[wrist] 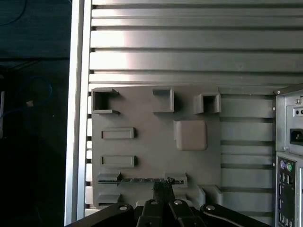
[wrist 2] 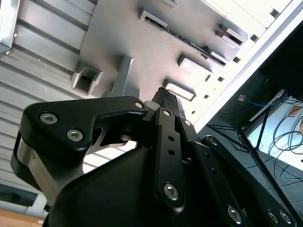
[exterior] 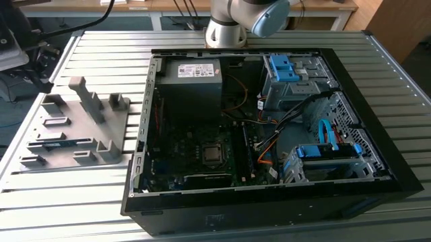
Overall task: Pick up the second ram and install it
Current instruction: 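Reach for the second ram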
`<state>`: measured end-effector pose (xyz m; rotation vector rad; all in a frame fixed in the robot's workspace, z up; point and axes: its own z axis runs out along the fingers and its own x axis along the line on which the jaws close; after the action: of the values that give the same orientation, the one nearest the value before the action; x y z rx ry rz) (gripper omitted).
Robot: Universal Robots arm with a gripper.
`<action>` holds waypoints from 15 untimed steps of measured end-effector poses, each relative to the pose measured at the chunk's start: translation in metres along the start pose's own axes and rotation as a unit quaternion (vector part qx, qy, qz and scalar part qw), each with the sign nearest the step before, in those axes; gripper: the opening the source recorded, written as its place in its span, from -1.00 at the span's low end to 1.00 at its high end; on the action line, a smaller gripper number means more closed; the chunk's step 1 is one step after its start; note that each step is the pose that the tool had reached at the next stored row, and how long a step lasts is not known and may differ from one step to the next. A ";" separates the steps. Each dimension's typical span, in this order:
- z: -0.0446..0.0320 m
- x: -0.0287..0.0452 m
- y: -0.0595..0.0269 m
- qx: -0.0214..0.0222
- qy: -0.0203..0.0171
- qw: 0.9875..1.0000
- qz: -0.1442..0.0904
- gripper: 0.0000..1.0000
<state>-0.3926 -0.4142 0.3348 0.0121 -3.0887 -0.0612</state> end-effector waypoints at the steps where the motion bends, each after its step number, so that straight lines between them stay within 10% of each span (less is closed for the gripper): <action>1: 0.0018 0.0008 -0.0009 0.000 0.001 1.000 -0.001 -0.80; 15: 0.0272 0.0094 -0.0195 0.000 0.014 1.000 -0.003 -0.80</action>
<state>-0.4033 -0.4327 0.3074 0.0235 -3.0607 -0.0604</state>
